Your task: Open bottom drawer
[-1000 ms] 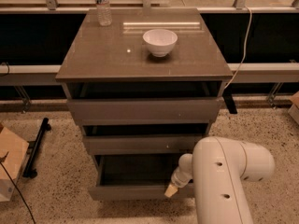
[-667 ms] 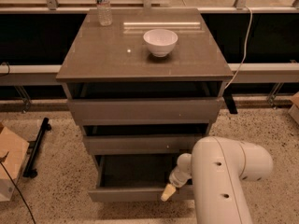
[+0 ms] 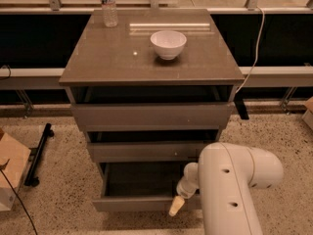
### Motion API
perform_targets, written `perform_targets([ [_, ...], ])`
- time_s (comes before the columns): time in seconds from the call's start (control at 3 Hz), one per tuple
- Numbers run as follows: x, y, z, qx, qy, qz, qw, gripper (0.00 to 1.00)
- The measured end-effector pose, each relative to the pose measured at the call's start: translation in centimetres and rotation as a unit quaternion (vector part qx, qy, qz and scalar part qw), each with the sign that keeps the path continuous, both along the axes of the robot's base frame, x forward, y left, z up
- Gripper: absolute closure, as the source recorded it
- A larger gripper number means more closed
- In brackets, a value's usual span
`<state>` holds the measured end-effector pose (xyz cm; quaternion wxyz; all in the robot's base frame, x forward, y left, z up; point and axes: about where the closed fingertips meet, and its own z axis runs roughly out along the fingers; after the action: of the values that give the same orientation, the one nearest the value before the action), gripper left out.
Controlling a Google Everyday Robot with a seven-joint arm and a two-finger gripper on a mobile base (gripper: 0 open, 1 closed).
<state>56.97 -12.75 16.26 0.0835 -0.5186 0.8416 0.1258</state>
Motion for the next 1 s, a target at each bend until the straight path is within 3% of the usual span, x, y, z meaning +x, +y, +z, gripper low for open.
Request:
perform_targets([
  [0.33, -2.6, 0.2, -0.4, 0.017, 0.016, 0.064, 0.9977, 0.00],
  [0.67, -4.7, -0.1, -0.3, 0.049, 0.015, 0.110, 0.9926, 0.00],
  [1.0, -6.8, -0.6, -0.1, 0.074, 0.016, 0.139, 0.9874, 0.18],
])
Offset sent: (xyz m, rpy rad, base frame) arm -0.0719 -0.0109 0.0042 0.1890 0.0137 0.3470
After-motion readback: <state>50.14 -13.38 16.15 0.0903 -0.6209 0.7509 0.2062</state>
